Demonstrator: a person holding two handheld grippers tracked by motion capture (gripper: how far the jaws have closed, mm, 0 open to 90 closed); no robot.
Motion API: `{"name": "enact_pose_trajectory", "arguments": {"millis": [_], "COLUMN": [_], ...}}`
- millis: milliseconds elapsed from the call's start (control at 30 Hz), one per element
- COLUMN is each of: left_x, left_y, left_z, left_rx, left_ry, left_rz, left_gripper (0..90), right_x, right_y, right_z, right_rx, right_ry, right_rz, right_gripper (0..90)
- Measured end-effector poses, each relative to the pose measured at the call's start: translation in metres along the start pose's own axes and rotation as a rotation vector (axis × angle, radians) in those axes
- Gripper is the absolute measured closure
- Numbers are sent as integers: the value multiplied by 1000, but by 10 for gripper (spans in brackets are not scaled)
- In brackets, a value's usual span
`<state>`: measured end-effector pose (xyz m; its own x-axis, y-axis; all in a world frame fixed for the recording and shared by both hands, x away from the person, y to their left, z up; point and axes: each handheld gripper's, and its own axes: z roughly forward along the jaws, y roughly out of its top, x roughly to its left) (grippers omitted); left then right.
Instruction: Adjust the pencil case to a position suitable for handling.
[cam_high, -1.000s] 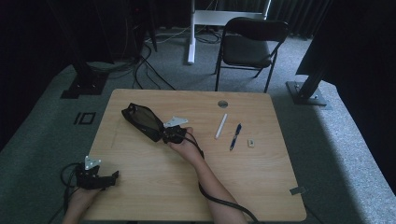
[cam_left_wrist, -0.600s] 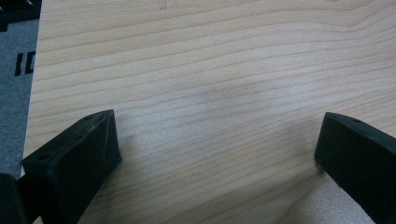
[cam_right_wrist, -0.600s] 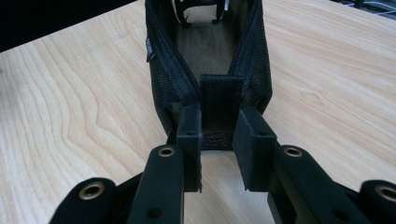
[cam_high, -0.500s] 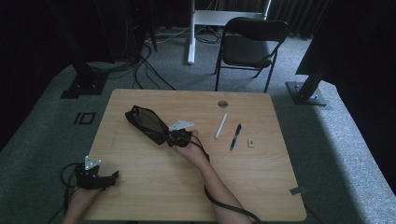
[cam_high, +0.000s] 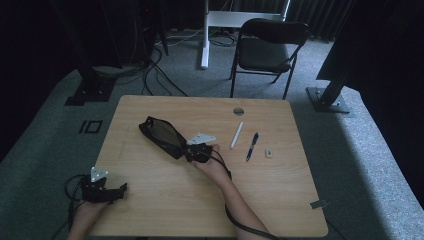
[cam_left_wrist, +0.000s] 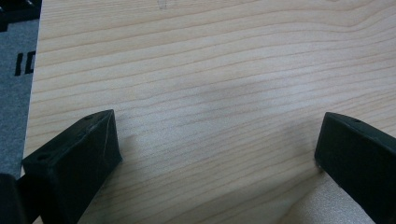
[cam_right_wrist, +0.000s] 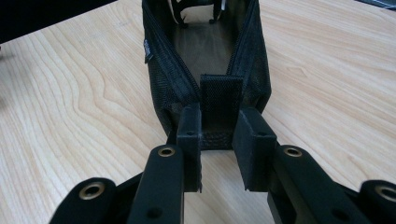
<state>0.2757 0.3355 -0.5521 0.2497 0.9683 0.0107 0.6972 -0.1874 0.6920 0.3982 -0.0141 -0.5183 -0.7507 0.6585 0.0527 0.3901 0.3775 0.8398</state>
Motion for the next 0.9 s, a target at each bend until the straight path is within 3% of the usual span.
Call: {"name": "enact_pose_trajectory", "arguments": {"millis": [900], "left_x": [0], "left_y": [0], "left_z": [0], "left_rx": [0], "left_ry": [0], "left_rz": [0], "left_gripper": [1], "right_x": [-11], "right_y": [-26], "right_z": [-42], "right_rx": [2], "right_ry": [-5], "right_rz": [5], "right_gripper": [729]}}
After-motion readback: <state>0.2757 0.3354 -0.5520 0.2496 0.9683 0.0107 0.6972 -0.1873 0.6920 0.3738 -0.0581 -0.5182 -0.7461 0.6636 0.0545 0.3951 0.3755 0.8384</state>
